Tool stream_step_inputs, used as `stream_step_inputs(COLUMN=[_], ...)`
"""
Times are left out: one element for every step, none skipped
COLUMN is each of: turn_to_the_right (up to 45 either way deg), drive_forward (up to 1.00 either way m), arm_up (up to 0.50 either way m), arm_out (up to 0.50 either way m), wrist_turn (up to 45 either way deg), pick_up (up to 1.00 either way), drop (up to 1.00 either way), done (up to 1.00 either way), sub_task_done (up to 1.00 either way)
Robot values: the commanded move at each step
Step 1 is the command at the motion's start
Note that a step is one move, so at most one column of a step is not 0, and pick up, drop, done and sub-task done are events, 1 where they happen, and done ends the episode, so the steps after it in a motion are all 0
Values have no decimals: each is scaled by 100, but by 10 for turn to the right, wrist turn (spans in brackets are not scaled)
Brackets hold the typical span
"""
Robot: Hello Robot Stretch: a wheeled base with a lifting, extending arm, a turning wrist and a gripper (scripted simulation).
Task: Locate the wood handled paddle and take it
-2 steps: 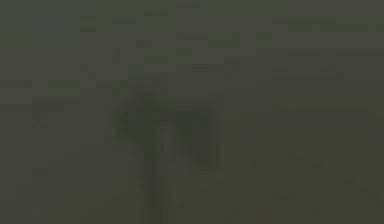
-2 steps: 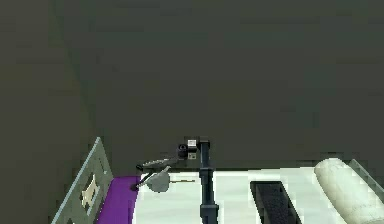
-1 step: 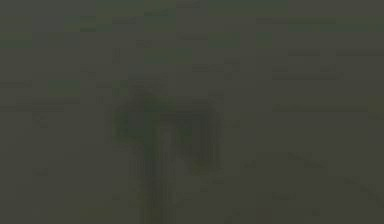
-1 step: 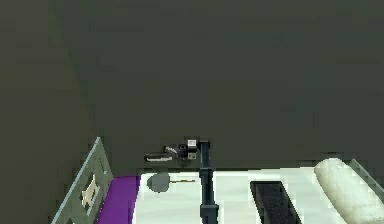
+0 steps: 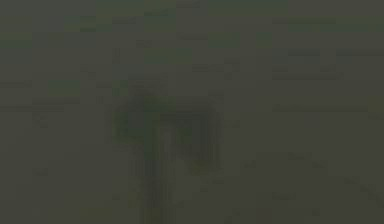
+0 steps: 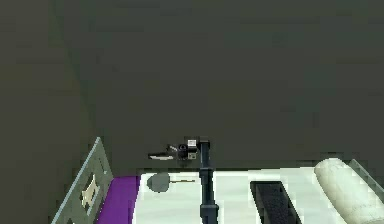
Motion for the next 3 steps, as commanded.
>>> stream_step_inputs(turn_to_the_right=[0, 0, 0], drive_forward=[0, 0, 0], arm_up=[-30, 0, 10], arm_out=[0, 0, 0], wrist_turn=[0, 0, 0], pick_up=[0, 100, 0], drop=[0, 0, 0], done=[0, 0, 0], sub_task_done=[0, 0, 0])
